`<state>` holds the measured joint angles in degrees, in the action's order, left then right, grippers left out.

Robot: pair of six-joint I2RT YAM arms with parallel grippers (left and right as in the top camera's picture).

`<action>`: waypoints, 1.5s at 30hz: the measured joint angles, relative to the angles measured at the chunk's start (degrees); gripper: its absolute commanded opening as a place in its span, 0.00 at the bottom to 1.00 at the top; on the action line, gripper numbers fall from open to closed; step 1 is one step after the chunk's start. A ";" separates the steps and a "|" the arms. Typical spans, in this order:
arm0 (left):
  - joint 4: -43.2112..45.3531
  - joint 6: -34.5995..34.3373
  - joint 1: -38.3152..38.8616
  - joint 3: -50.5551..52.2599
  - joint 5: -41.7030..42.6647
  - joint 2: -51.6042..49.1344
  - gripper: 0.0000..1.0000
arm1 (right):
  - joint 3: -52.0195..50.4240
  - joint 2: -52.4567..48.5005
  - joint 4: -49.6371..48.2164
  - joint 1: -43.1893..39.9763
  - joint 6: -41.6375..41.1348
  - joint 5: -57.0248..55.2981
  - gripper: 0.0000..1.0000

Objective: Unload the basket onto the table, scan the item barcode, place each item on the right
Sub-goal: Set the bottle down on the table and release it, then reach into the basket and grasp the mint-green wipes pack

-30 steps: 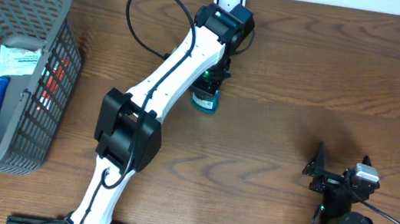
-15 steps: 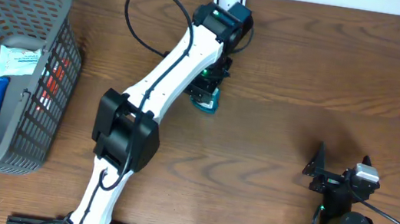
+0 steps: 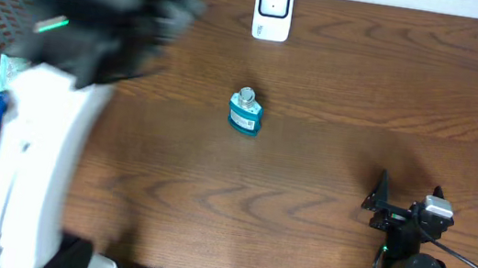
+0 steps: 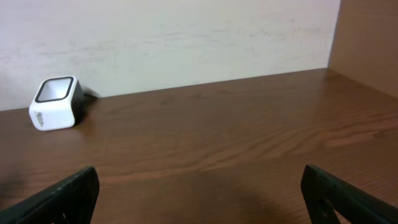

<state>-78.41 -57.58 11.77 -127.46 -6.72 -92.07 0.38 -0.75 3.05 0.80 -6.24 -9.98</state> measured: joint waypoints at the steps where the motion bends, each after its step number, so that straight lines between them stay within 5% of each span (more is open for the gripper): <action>1: -0.42 1.70 -2.54 -0.09 -0.46 1.36 0.98 | 0.00 0.00 -0.02 0.00 0.00 0.00 0.99; 7: -4.94 8.20 -26.03 -0.33 -2.49 4.83 0.98 | 0.00 0.00 0.00 0.00 -0.02 0.04 0.99; 13: -5.16 9.09 -37.73 -0.31 0.26 -2.75 0.98 | 0.00 0.00 0.00 0.00 0.00 0.02 0.99; 31: 7.06 0.44 -39.12 0.22 2.84 -35.21 0.98 | 0.00 0.00 0.00 0.00 0.00 0.02 0.99; 45: 8.90 -3.30 -39.15 0.57 4.42 -41.24 0.98 | 0.00 0.00 0.00 0.00 -0.02 0.02 0.99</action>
<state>-69.52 -60.88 -27.38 -126.89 -2.31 -133.32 0.38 -0.75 3.05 0.80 -6.26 -9.96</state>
